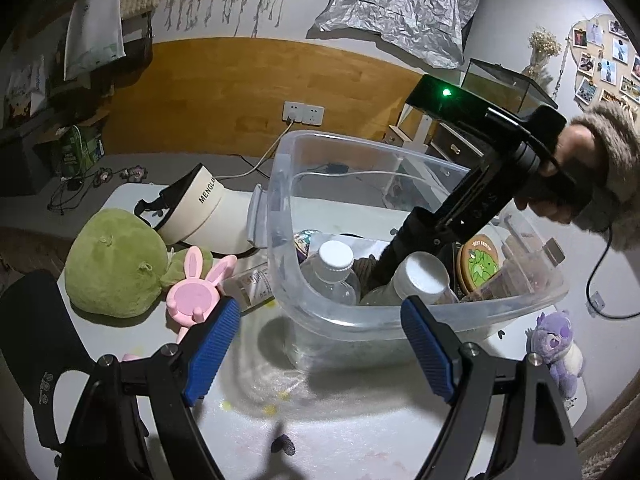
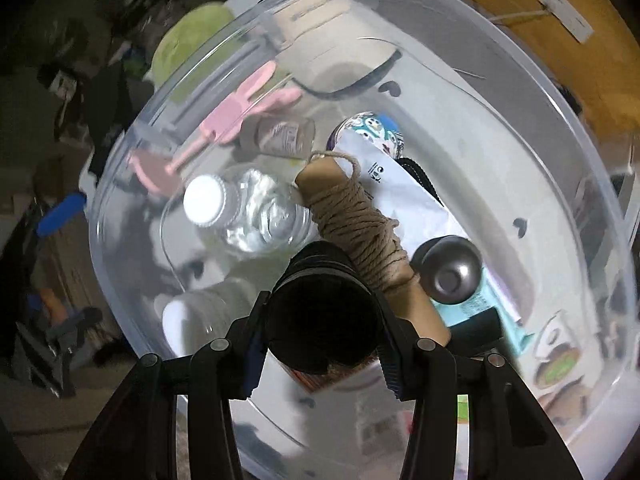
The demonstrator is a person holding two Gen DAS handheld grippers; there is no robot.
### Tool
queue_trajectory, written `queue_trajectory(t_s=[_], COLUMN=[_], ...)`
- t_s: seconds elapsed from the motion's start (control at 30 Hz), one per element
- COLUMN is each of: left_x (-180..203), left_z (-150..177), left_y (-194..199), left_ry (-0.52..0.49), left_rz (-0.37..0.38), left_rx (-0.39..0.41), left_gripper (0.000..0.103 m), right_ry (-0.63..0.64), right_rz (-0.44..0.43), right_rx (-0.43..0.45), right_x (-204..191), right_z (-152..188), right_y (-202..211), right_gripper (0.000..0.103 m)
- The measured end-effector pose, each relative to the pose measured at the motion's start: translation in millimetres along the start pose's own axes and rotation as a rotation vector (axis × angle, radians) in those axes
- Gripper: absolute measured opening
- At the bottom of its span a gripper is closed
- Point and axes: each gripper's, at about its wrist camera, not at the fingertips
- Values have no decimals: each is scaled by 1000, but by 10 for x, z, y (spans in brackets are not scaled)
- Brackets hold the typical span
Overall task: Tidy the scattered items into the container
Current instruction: 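Lower the black rope-wrapped tube with the right gripper into the box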
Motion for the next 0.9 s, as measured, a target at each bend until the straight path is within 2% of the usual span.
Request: queue_trajectory(t_s=[0.1, 0.2, 0.37, 0.43, 0.5, 0.6, 0.67, 0.7, 0.73, 0.8, 0.9], left_x=[-14, -24, -29, -40, -49, -65, -73, -73, -75, -79, -90], left_z=[-6, -13, -21, -17, -14, -11, -12, -14, -17, -21, -21], left_y=[5, 11, 8, 0, -9, -24, -28, -23, -19, -5, 0], left_ry=[9, 16, 19, 23, 25, 31, 35, 35, 34, 30, 30], left_rz=[0, 0, 2, 2, 2, 3, 2, 1, -1, -5, -7], left_rx=[3, 7, 12, 10, 6, 0, -2, 0, 2, 6, 7], left_gripper=[83, 83, 83, 83, 83, 83, 83, 83, 83, 83, 83], right_ry=[31, 24, -33, -87, -132, -157, -174, -180, -185, -194, -184], right_rz=[12, -46, -106, -146, -192, -224, -241, -259, -273, -284, -260], right_rx=[-35, -45, 3, 32, 67, 111, 160, 182, 196, 194, 167], right_x=[-44, -82, 8, 133, 255, 374, 435, 473, 502, 540, 540], right_z=[-127, -282, -430, -427, -394, -348, -311, -281, -252, -212, -149], right_y=[-92, -262, -265, -215, -118, 20, 127, 189, 238, 265, 204], right_gripper=[49, 51, 59, 73, 80, 80, 80, 72, 57, 44, 43])
Point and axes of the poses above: each gripper's, at about its wrist camera, not at the fingertips, and y roughly against the way its jaws point, x to its right, z to its underside, and after that the axes turned 6 degrees about z, right-handed
